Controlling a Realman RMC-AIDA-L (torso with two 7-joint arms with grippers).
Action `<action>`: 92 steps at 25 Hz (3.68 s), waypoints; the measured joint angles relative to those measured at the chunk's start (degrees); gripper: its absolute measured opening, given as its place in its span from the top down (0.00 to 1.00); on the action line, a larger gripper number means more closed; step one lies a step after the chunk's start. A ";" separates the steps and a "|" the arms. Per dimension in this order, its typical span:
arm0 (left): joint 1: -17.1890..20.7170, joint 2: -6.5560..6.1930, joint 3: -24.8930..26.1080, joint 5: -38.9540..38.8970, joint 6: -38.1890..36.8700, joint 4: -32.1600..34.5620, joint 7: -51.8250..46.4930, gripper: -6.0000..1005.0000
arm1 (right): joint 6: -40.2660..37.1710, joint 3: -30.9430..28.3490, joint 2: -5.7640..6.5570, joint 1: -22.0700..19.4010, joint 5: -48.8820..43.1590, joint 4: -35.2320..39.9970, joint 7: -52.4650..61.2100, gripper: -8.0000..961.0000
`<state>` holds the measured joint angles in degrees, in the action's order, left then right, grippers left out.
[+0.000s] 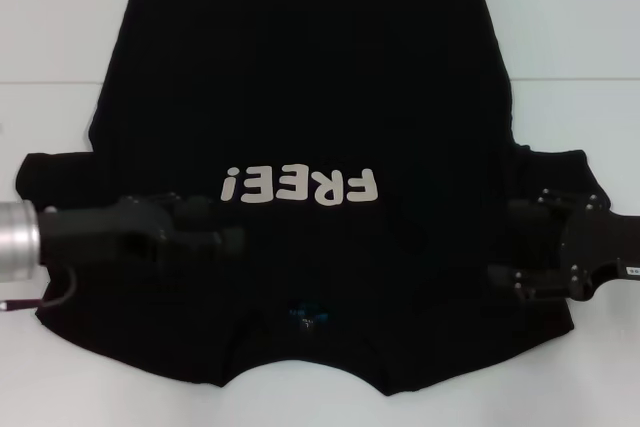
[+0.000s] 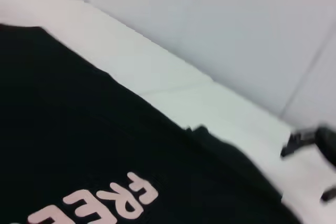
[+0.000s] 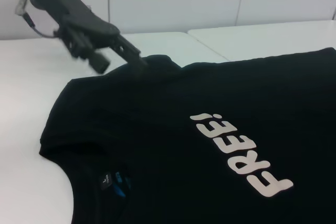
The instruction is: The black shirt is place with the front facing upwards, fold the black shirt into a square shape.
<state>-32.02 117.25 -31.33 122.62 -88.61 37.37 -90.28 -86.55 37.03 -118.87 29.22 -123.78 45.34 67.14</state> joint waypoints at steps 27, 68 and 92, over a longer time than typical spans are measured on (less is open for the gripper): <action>-1.32 -10.18 7.25 16.43 19.10 -4.11 -56.26 0.07 | 0.12 -1.61 -0.22 0.23 -0.11 0.01 4.31 0.04; -1.97 -9.57 6.48 16.86 23.33 -6.89 -55.31 0.07 | 0.18 -1.23 -0.13 0.22 -0.23 0.00 4.66 0.04; -2.36 -9.06 5.67 16.95 24.93 -7.91 -55.25 0.07 | 0.42 -1.16 -0.13 0.22 -0.33 0.00 4.52 0.04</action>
<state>-34.38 108.20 -25.66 139.57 -63.68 29.46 -145.53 -86.13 35.86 -119.00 29.44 -124.11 45.35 71.67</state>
